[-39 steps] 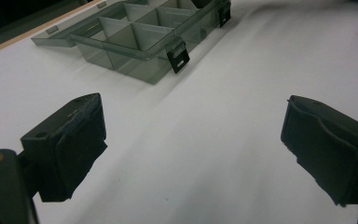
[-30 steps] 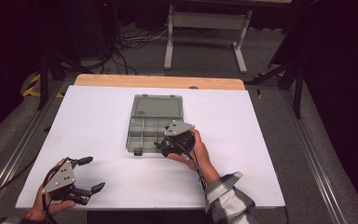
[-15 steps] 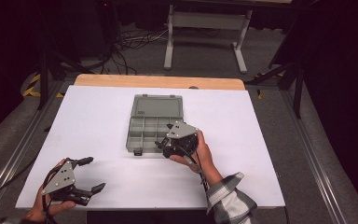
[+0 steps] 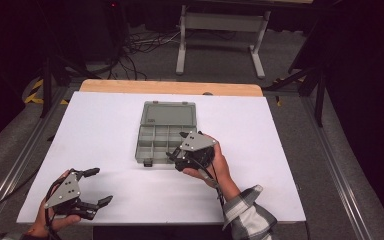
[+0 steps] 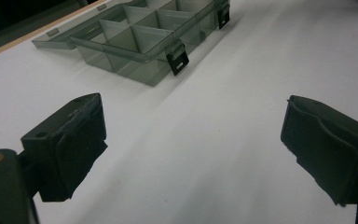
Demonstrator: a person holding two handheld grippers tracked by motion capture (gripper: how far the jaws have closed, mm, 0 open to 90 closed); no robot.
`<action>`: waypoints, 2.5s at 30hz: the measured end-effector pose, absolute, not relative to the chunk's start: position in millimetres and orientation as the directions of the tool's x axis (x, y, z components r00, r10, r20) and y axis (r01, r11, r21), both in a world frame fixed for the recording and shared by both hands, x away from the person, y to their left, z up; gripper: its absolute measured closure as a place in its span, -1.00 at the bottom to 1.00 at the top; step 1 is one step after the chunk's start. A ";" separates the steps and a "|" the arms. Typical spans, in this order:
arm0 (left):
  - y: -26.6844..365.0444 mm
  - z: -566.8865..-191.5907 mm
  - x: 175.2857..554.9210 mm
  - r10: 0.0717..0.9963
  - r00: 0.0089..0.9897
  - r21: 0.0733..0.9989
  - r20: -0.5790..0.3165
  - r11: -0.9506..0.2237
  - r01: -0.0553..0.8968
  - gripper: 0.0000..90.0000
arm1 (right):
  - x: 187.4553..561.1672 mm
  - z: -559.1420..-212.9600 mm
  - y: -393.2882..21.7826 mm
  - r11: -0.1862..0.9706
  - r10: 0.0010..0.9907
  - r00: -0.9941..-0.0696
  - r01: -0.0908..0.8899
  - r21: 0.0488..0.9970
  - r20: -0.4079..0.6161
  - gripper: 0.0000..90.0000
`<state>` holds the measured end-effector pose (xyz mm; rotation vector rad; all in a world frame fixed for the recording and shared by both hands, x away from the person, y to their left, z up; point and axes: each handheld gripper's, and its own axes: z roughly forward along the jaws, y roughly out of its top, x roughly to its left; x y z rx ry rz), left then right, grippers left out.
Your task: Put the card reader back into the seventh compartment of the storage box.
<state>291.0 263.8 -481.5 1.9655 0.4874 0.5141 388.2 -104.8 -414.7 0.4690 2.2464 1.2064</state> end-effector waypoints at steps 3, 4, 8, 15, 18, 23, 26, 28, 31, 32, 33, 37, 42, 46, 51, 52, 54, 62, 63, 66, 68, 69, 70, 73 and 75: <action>264.0 -481.2 290.8 0.544 0.827 0.904 0.143 -0.413 0.115 -0.83 | 386.5 -413.7 -105.6 0.538 0.533 -0.794 0.050 0.842 -0.293 -0.49; 264.0 -481.2 290.5 0.543 0.827 0.904 0.144 -0.412 0.113 -0.83 | 385.9 -413.4 -105.8 0.542 0.533 -0.792 0.048 0.839 -0.298 -0.50; 264.5 -481.0 290.6 0.543 0.827 0.904 0.144 -0.412 0.113 -0.83 | 384.4 -411.7 -108.1 0.532 0.539 -0.789 0.049 0.845 -0.294 -0.54; 264.9 -481.0 291.0 0.545 0.826 0.906 0.142 -0.408 0.114 -0.83 | 381.1 -408.5 -112.0 0.518 0.552 -0.782 0.050 0.854 -0.289 -0.61; 265.0 -481.3 291.3 0.545 0.827 0.905 0.142 -0.410 0.115 -0.83 | 379.4 -407.1 -114.3 0.515 0.558 -0.778 0.052 0.855 -0.289 -0.64; 265.4 -481.5 291.6 0.549 0.825 0.908 0.137 -0.403 0.118 -0.83 | 376.7 -404.1 -118.3 0.492 0.568 -0.776 0.053 0.869 -0.274 -0.70; 265.9 -481.1 291.2 0.549 0.824 0.908 0.139 -0.403 0.115 -0.83 | 375.0 -402.4 -119.4 0.493 0.569 -0.773 0.048 0.869 -0.280 -0.71; 265.8 -481.1 291.3 0.549 0.824 0.907 0.140 -0.405 0.115 -0.83 | 374.1 -401.2 -119.9 0.489 0.570 -0.773 0.046 0.871 -0.279 -0.71; 266.0 -481.3 291.8 0.550 0.824 0.908 0.137 -0.402 0.117 -0.83 | 372.5 -399.7 -120.2 0.488 0.567 -0.774 0.040 0.872 -0.282 -0.71; 266.0 -481.3 291.8 0.550 0.824 0.908 0.137 -0.402 0.117 -0.83 | 371.9 -399.0 -120.6 0.480 0.564 -0.779 0.040 0.876 -0.273 -0.71; 266.2 -481.3 291.9 0.551 0.823 0.908 0.137 -0.402 0.118 -0.83 | 370.9 -397.8 -121.7 0.460 0.558 -0.793 0.048 0.887 -0.246 -0.71; 265.6 -480.9 291.2 0.550 0.823 0.908 0.140 -0.403 0.115 -0.83 | 366.1 -394.0 -125.1 0.442 0.560 -0.795 0.047 0.896 -0.235 -0.71; 265.2 -480.8 291.0 0.551 0.823 0.908 0.141 -0.403 0.114 -0.84 | 359.9 -390.1 -130.5 0.444 0.572 -0.780 0.036 0.896 -0.252 -0.71; 266.1 -480.6 291.4 0.553 0.821 0.909 0.139 -0.400 0.116 -0.84 | 355.7 -387.2 -133.9 0.456 0.576 -0.767 0.013 0.890 -0.284 -0.71; 266.2 -480.4 291.2 0.552 0.821 0.909 0.142 -0.402 0.113 -0.84 | 351.6 -385.2 -137.4 0.456 0.580 -0.761 0.007 0.890 -0.291 -0.71; 266.5 -480.2 291.2 0.554 0.821 0.909 0.141 -0.400 0.114 -0.84 | 350.8 -384.9 -138.1 0.455 0.578 -0.762 0.005 0.890 -0.291 -0.71; 266.6 -480.2 291.1 0.556 0.820 0.911 0.139 -0.397 0.115 -0.84 | 348.7 -384.3 -139.2 0.459 0.579 -0.759 0.001 0.888 -0.298 -0.71; 266.8 -479.7 290.8 0.556 0.819 0.912 0.139 -0.394 0.114 -0.84 | 342.2 -383.1 -146.7 0.459 0.578 -0.758 -0.003 0.888 -0.302 -0.72; 266.8 -479.7 290.8 0.556 0.819 0.912 0.139 -0.394 0.114 -0.84 | 342.2 -383.1 -146.7 0.459 0.578 -0.758 -0.003 0.888 -0.302 -0.72; 266.9 -479.8 291.0 0.558 0.817 0.910 0.141 -0.398 0.114 -0.84 | 339.5 -383.9 -151.4 0.468 0.583 -0.750 -0.003 0.883 -0.312 -0.72; 267.7 -479.5 290.6 0.558 0.818 0.912 0.141 -0.394 0.111 -0.84 | 338.3 -384.0 -153.4 0.473 0.587 -0.746 -0.001 0.881 -0.316 -0.73; 268.3 -479.3 290.6 0.557 0.818 0.914 0.140 -0.391 0.110 -0.84 | 337.5 -384.0 -154.9 0.471 0.588 -0.745 -0.001 0.882 -0.315 -0.73; 268.6 -479.2 290.4 0.559 0.818 0.915 0.139 -0.389 0.111 -0.84 | 336.5 -384.1 -156.6 0.469 0.591 -0.743 0.000 0.883 -0.314 -0.73; 269.1 -479.4 290.4 0.558 0.819 0.914 0.137 -0.389 0.112 -0.84 | 333.9 -384.5 -161.0 0.469 0.596 -0.739 0.003 0.883 -0.314 -0.73; 268.7 -479.2 290.5 0.558 0.818 0.913 0.142 -0.393 0.110 -0.84 | 331.7 -385.2 -164.0 0.475 0.598 -0.736 0.004 0.880 -0.319 -0.73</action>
